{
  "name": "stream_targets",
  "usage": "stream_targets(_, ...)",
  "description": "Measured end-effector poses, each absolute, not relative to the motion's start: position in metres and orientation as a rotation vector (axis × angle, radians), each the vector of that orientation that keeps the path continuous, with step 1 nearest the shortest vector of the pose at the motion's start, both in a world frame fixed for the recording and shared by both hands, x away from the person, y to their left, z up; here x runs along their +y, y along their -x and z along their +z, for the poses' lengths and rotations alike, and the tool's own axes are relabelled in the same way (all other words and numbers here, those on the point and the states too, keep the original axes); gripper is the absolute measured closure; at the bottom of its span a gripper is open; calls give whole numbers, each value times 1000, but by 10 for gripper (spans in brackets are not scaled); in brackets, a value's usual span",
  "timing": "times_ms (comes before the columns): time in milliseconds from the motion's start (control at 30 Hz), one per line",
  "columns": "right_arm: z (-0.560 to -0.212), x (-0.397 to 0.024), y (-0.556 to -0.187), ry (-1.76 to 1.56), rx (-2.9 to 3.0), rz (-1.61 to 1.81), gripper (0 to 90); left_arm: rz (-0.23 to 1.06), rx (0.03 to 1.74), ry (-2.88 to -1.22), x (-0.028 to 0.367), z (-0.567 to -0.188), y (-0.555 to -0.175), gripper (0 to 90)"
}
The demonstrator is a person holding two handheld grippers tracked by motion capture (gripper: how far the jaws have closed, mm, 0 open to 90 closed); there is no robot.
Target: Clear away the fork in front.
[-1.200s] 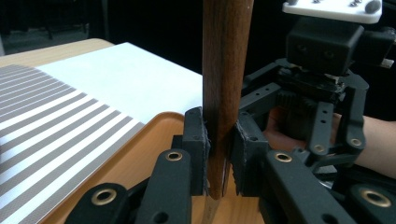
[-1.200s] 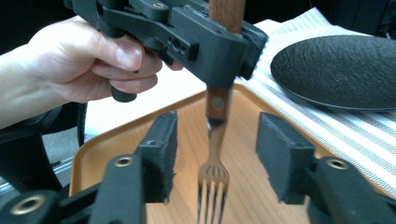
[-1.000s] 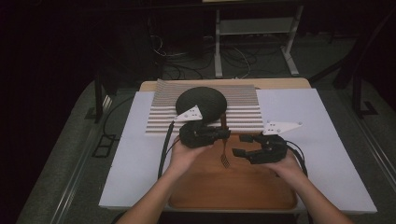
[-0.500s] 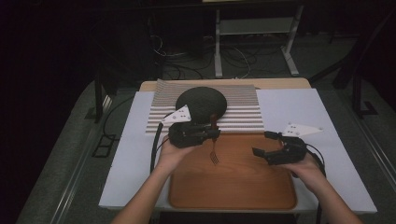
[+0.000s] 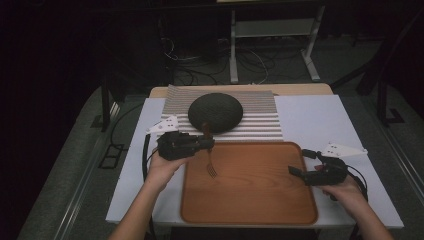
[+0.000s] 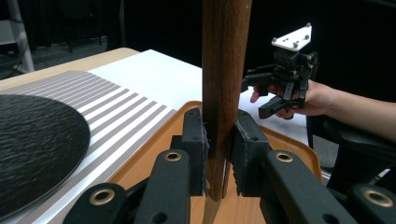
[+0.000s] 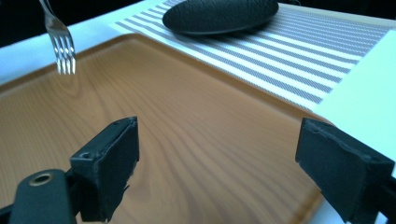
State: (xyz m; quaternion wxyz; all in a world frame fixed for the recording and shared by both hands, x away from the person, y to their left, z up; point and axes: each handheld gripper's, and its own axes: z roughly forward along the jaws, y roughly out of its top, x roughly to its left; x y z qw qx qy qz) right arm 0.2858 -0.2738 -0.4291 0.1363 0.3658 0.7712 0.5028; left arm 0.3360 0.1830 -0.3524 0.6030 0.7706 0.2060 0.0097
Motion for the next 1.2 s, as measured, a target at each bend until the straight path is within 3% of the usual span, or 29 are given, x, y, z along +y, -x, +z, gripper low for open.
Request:
stream_targets(467, -435, -288, -267, -1118, 2211, 1401, 92, -18, 537, -1782, 212, -362, -312, 762)
stream_targets(900, -435, -284, -267, -1086, 2231, 1367, 93, -84, 558, -1829, 210, -374, -310, 756)
stream_targets(1200, -435, -282, -268, -1078, 2231, 1364, 100, -11, 568, -1864, 208, -379, -321, 741)
